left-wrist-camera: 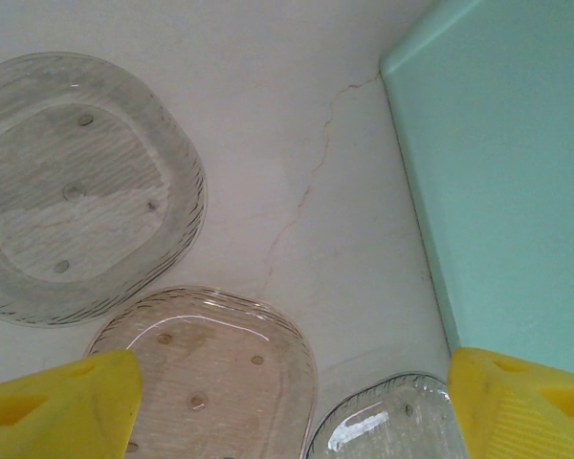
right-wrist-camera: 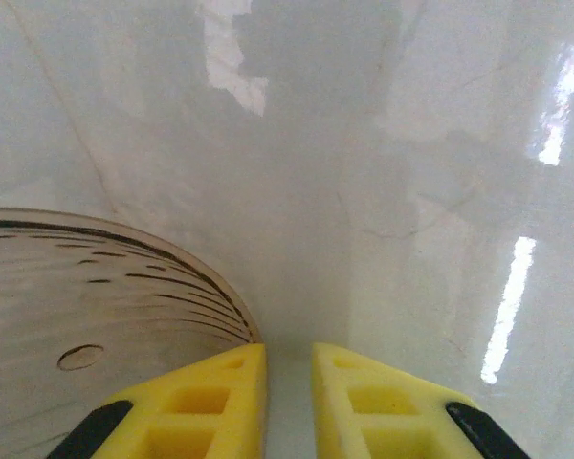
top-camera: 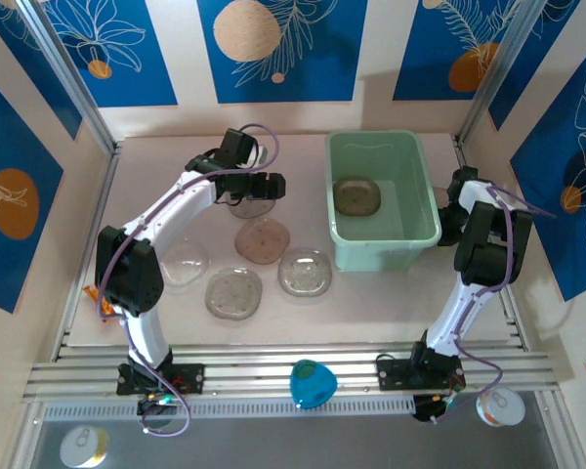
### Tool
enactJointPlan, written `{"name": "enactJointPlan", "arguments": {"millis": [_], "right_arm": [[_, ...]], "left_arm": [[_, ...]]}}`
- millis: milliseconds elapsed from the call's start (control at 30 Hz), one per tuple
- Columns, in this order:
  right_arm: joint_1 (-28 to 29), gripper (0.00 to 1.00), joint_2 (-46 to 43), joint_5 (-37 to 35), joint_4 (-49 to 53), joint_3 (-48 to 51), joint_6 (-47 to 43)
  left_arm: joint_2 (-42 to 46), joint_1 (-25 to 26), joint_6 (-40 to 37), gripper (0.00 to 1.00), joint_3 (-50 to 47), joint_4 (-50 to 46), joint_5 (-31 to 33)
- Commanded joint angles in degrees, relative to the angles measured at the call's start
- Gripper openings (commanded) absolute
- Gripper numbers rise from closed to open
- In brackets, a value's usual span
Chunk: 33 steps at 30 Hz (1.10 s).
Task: Place the plates into the plastic bin on the countertop
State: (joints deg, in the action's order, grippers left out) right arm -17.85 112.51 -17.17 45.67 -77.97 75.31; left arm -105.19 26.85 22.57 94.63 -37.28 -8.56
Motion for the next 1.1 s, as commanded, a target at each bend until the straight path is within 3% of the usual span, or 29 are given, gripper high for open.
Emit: {"name": "enactJointPlan", "arguments": {"millis": [0, 367, 467, 533, 700, 1067], "right_arm": [[-0.17, 0.18, -3.38, -2.81, 1.73, 1.62, 1.51], [-1.26, 0.15, -6.25, -2.89, -0.23, 2.78, -1.38], [-1.95, 0.22, -6.49, -1.05, -0.66, 2.88, -3.1], [-2.02, 0.33, -7.48, -1.0, -0.69, 3.03, -3.67], [-1.96, 0.48, -9.19, 0.44, -2.09, 3.84, -4.03], [0.06, 0.52, -3.07, 3.19, -0.76, -0.41, -4.12]], "left_arm": [[2.28, -0.57, 0.2, 0.84, -1.04, -1.11, -0.38], [3.32, -0.57, 0.68, 0.83, -2.26, -1.2, -0.57], [3.06, -0.57, 0.9, 0.84, -2.3, -1.04, -0.67], [2.88, -0.57, 0.99, 0.84, -2.1, -1.09, -0.76], [2.62, -0.57, 1.49, 0.84, -1.97, -0.61, -1.28], [2.88, -0.49, 2.04, 0.84, -3.09, -0.34, -1.47]]}}
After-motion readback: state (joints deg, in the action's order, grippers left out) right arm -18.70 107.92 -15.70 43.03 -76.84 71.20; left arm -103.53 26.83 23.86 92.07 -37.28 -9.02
